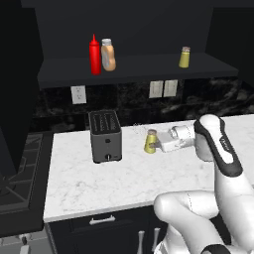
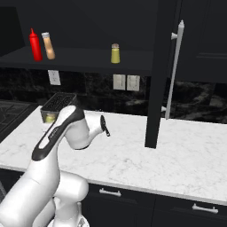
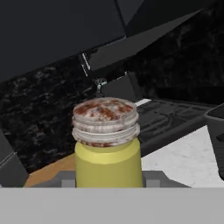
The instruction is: Put the shaker and condiment bottle from the counter next to their counterparts in the cabinet.
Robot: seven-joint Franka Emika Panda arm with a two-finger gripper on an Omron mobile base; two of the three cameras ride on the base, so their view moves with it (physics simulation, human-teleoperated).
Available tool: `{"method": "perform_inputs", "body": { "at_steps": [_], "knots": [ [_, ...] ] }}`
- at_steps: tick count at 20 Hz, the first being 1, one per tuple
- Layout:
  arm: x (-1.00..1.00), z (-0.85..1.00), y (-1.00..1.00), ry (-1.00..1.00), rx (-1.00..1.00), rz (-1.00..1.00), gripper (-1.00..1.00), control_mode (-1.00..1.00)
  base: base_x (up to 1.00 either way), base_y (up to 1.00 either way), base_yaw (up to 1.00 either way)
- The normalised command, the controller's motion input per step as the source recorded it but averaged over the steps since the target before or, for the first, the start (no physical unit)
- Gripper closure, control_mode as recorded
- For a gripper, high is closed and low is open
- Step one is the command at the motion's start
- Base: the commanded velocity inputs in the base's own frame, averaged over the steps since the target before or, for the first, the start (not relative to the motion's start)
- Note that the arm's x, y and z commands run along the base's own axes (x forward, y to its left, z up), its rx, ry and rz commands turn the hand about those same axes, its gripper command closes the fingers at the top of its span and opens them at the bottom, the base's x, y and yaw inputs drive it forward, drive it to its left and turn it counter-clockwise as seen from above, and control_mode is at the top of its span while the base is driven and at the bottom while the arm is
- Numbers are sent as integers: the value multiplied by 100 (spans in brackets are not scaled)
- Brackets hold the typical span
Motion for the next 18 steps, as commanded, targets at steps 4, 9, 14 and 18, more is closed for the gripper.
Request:
{"method": "perform_inputs", "body": {
  "at_steps": [4,9,14,18],
  "knots": [
    [0,90,-7,25,-10,-41,100,-100,0,0,0],
    [0,78,-20,22,-12,-40,100,-100,0,0,0],
    [0,66,-44,19,-16,-40,100,-100,0,0,0],
    [0,56,-51,12,-20,-39,100,-100,0,0,0]
  ]
}}
